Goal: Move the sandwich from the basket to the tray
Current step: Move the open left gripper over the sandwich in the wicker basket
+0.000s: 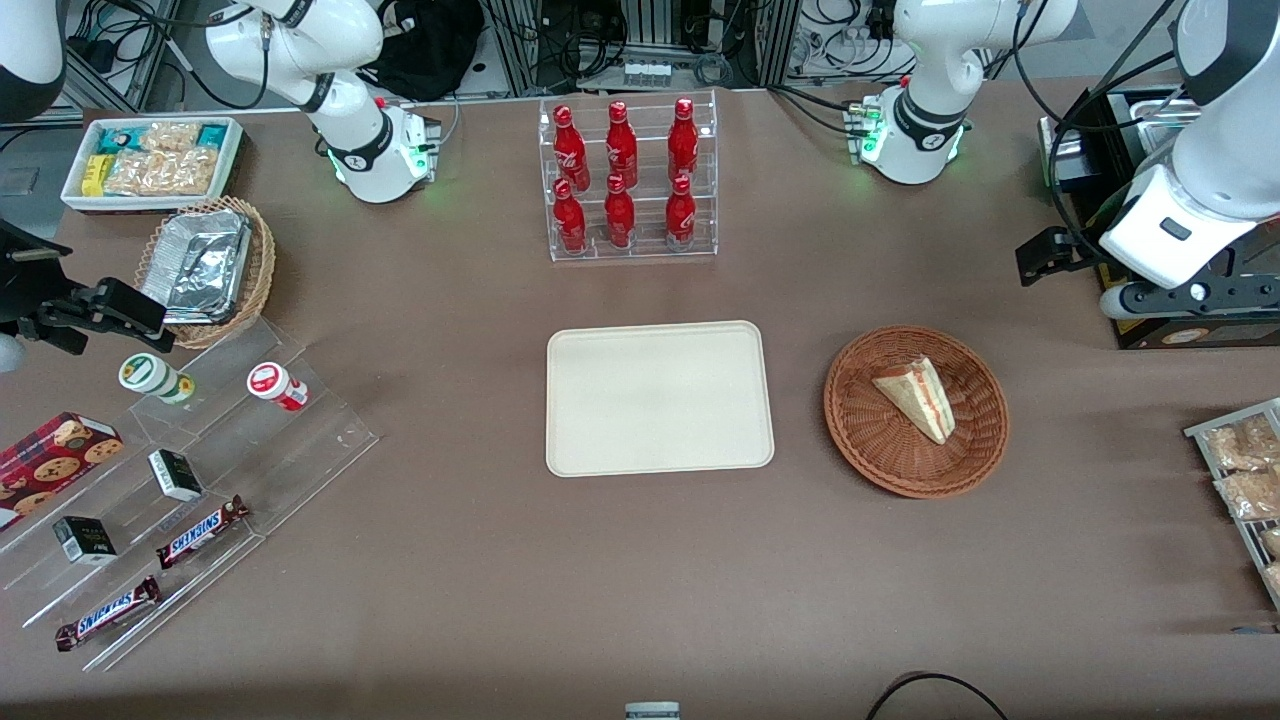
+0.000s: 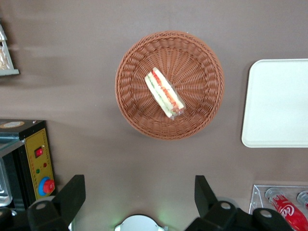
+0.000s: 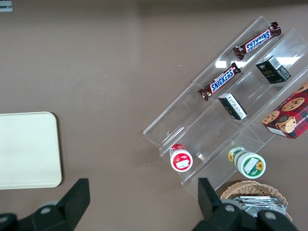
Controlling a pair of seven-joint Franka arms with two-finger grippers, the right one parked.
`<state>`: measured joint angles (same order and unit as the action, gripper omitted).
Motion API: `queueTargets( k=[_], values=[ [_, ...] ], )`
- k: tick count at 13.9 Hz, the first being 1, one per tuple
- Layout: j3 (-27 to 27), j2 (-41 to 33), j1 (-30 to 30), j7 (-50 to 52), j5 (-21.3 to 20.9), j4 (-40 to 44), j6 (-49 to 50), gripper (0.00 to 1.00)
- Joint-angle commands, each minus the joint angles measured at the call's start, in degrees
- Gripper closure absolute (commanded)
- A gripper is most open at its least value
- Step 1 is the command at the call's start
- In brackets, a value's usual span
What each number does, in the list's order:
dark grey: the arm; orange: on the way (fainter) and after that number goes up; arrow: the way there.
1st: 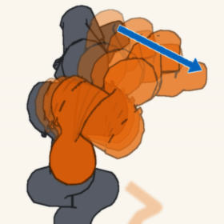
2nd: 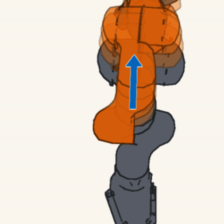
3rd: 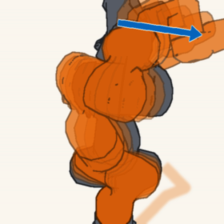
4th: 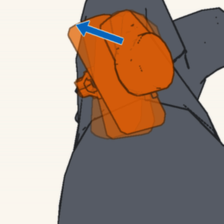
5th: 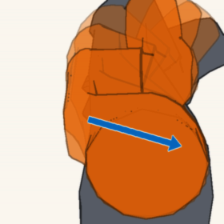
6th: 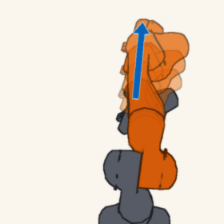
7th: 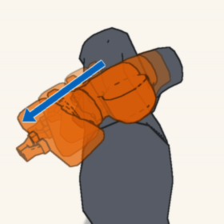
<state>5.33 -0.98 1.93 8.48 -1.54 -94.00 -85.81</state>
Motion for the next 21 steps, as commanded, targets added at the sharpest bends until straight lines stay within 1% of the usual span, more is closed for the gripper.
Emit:
queueTargets(
  k=[1,5,6,16,21],
  values=[
    [0.03,0.63,0.35,-2.22,-0.66,0.58,-0.32,0.00],
    [0.12,2.30,0.44,-2.41,-0.66,-0.92,-0.67,0.00],
    [0.12,2.39,0.44,-2.24,-0.66,-2.66,-1.46,0.00],
    [0.12,1.42,0.62,-1.27,-0.93,-24.54,-25.96,0.00],
    [0.12,1.33,0.62,-0.23,-0.93,-34.13,-40.55,0.00]
  ],
)
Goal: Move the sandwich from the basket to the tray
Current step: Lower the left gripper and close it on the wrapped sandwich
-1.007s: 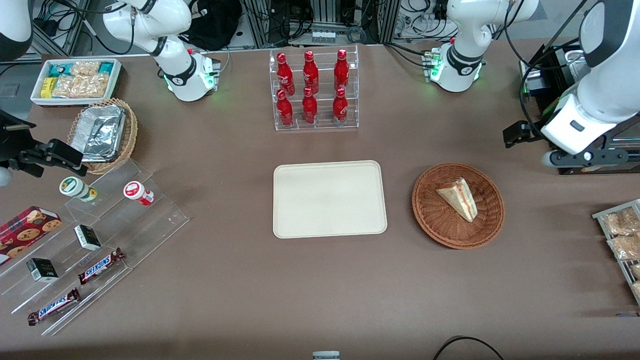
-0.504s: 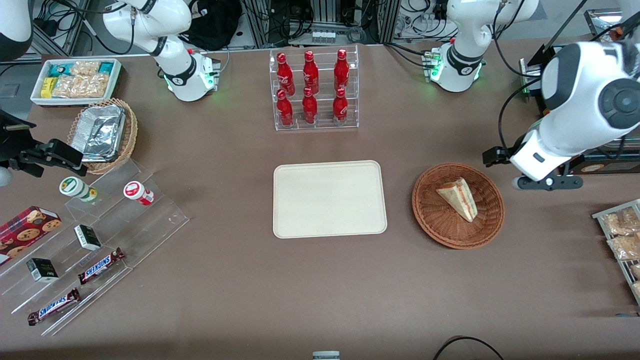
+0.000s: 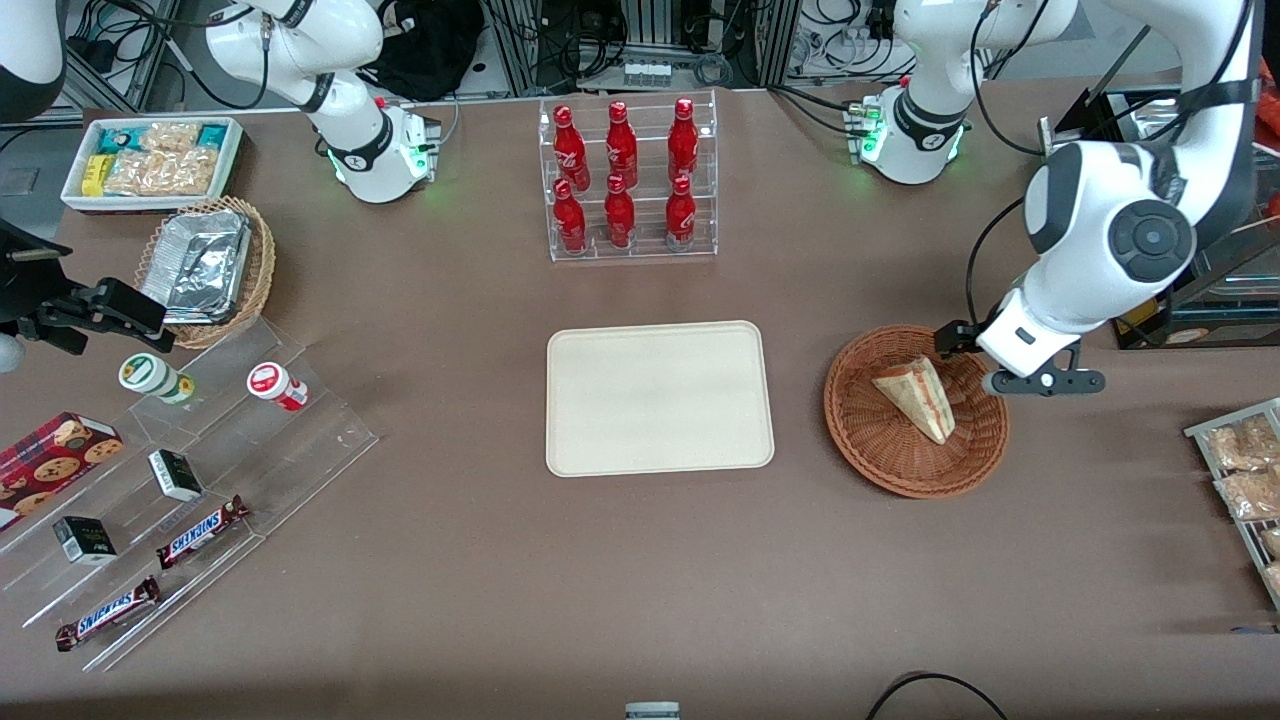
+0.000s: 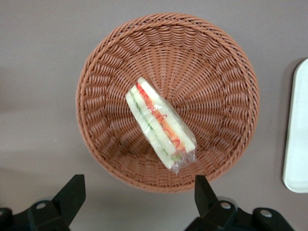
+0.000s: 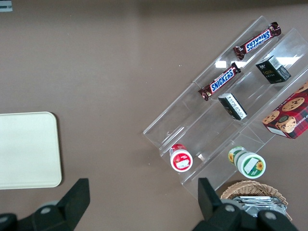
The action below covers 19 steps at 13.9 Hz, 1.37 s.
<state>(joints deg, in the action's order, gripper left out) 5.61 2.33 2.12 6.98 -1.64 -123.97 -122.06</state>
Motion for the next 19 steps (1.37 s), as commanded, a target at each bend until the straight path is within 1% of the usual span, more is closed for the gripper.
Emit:
queueTargets(
  k=[1,3,5,7,9,11,13,17,19],
  values=[
    [-0.07,-1.64,0.43,2.67,-0.82,-4.87,-5.89,0.00],
    [-0.16,-1.54,0.43,6.71,-0.82,-6.80,-9.23,0.00],
    [-0.07,-1.46,0.43,13.20,-0.82,-10.05,-14.58,0.00],
    [-0.07,-1.02,0.78,25.04,-0.82,-11.73,-17.24,0.00],
    [-0.07,0.03,2.36,37.70,-0.73,-11.56,-17.42,0.00],
    [-0.07,1.35,3.15,46.95,-0.73,-11.30,-18.38,0.00],
    [-0.07,2.58,3.16,50.58,-0.73,-11.21,-19.44,0.00],
    [-0.07,4.34,3.16,52.25,1.11,-10.59,-20.14,0.00],
    [-0.07,5.57,3.16,53.75,1.11,-10.68,-22.07,0.00]
  ],
)
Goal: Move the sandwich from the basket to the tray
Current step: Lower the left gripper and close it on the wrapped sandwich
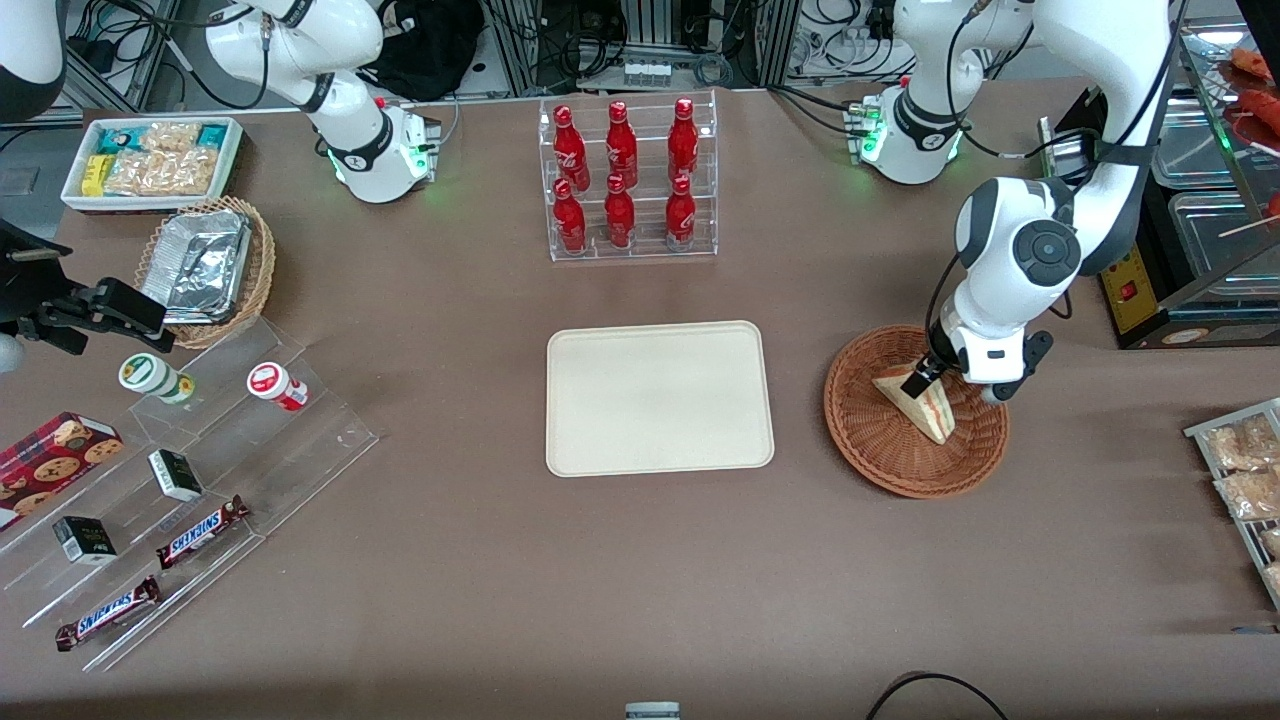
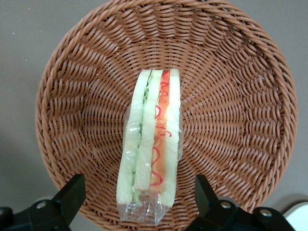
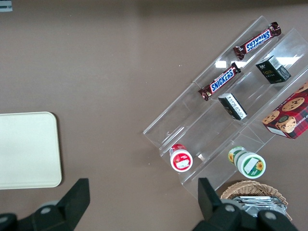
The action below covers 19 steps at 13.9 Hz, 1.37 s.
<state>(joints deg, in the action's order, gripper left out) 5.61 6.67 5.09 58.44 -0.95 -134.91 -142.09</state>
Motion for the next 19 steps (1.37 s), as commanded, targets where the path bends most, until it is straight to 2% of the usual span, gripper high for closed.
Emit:
queueTargets(
  k=[1,6,7,9,10,11,14,17,19],
  values=[
    [-0.07,2.11,0.18,2.81,0.43,0.26,-2.75,0.00],
    [-0.07,3.79,0.10,5.53,0.51,0.34,-4.34,0.01],
    [-0.07,4.40,0.10,7.54,0.51,0.78,-4.34,0.14],
    [-0.07,5.11,0.27,11.07,0.43,1.84,-4.07,0.65],
    [-0.07,5.11,0.27,10.90,0.43,1.84,-3.98,0.83],
    [-0.07,5.02,0.27,10.64,0.34,1.93,-3.72,0.88],
    [0.02,4.06,0.79,8.81,-0.19,4.02,0.21,0.89],
    [0.36,4.75,1.24,6.08,-0.28,16.56,20.64,0.90],
    [0.54,5.90,2.29,2.66,-0.28,22.73,29.04,0.91]
  ],
)
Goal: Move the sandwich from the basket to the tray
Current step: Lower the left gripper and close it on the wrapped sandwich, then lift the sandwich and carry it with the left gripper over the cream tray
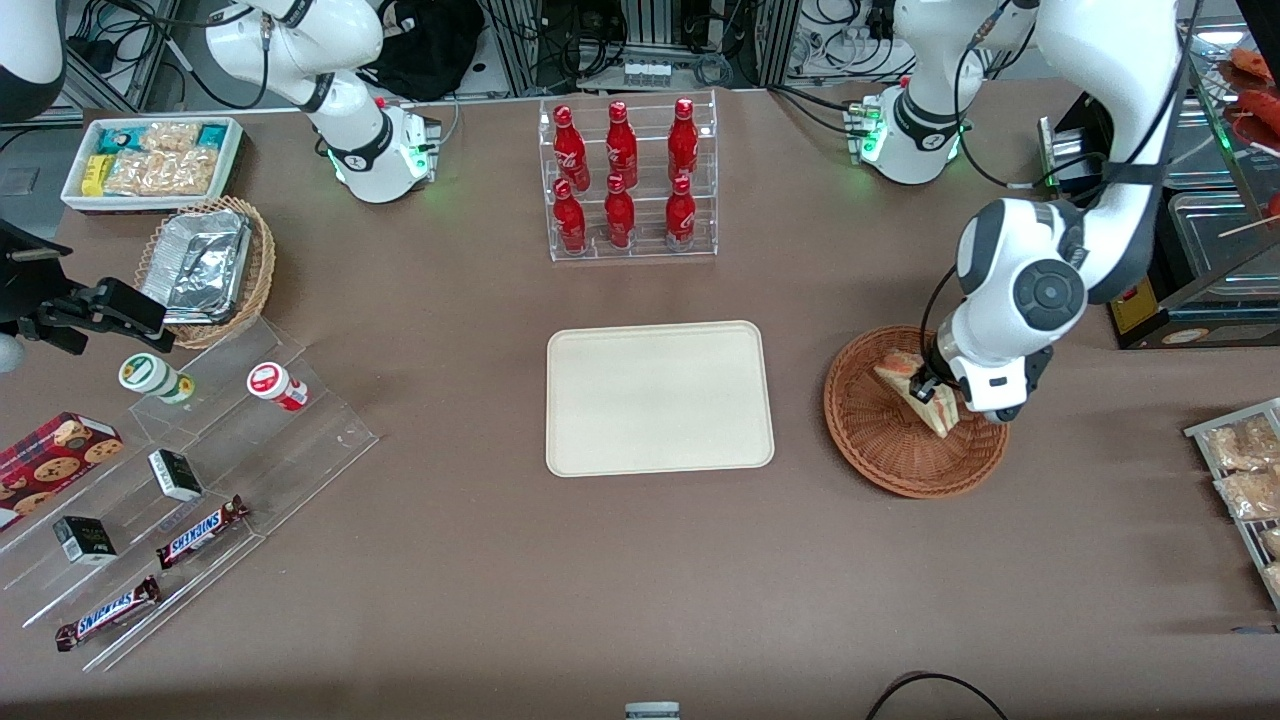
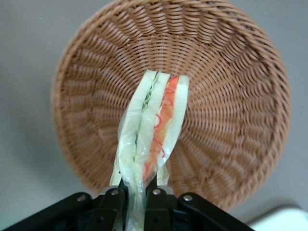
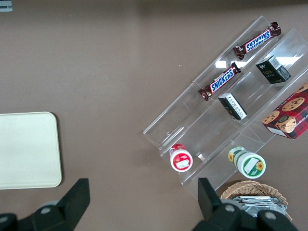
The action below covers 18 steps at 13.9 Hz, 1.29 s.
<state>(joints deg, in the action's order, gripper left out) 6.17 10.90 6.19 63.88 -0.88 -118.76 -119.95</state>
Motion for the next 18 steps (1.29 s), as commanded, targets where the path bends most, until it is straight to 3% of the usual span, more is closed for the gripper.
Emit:
queueTargets(
  k=[1,9,13,18],
  values=[
    [0.07,1.67,1.72,-5.15,-0.44,7.66,7.88,0.92],
    [0.16,6.31,11.55,-29.07,0.26,11.53,5.60,0.91],
    [0.16,12.46,18.23,-26.54,0.35,18.02,5.60,0.92],
    [0.16,21.87,25.09,-15.04,0.35,29.27,5.60,0.93]
  ],
)
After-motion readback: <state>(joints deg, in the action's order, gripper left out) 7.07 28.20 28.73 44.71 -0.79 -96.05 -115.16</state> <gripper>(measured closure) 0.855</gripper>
